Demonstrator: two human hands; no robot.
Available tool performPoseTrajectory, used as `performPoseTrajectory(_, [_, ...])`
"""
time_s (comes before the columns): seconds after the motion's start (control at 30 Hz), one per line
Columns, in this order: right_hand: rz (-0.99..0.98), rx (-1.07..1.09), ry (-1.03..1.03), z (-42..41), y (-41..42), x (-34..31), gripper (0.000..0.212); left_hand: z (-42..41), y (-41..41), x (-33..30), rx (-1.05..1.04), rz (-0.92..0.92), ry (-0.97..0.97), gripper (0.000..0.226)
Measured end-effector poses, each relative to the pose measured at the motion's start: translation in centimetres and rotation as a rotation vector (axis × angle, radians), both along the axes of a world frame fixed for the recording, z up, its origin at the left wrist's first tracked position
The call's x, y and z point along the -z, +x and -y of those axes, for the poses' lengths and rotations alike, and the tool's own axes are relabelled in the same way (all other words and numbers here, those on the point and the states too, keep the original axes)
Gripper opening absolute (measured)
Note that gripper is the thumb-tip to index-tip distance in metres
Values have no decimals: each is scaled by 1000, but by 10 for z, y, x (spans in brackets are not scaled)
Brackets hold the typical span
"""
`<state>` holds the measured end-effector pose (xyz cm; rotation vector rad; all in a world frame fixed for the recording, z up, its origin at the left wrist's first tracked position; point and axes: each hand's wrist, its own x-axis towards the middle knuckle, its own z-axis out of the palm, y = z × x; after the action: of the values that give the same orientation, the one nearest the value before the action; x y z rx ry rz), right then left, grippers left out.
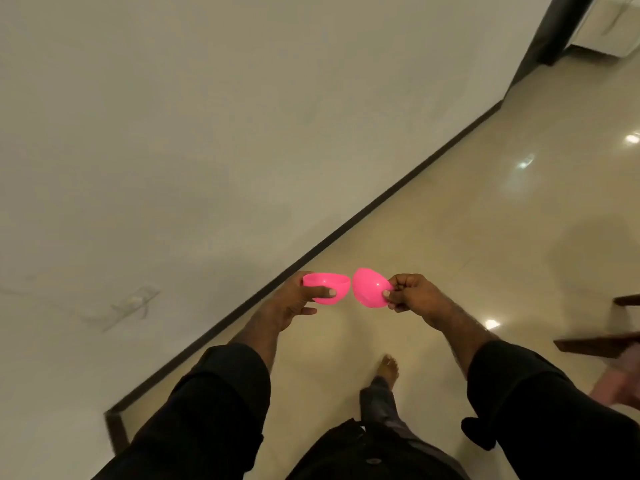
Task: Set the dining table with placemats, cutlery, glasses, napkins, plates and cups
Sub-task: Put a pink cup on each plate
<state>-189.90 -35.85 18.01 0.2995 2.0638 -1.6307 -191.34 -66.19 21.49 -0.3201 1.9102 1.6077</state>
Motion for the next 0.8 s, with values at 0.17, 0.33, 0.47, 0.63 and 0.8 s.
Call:
performPoseTrajectory(0.17, [50, 134, -20, -69, -85, 8, 5, -72, -116, 3, 80, 24, -51, 89])
performPoseTrajectory(0.33, [45, 215, -17, -148, -163, -3, 5, -154, -227, -5, 144, 27, -32, 81])
performPoseTrajectory(0.47, [20, 343, -18, -207, -217, -10, 5, -224, -312, -1, 234, 36, -24, 74])
performPoseTrajectory(0.63, [30, 509, 22, -292, -293, -4, 5, -333, -446, 15, 411, 32, -21, 57])
performPoseTrajectory(0.8, [75, 712, 57, -366, -348, 2, 5, -445, -550, 22, 604, 55, -27, 95])
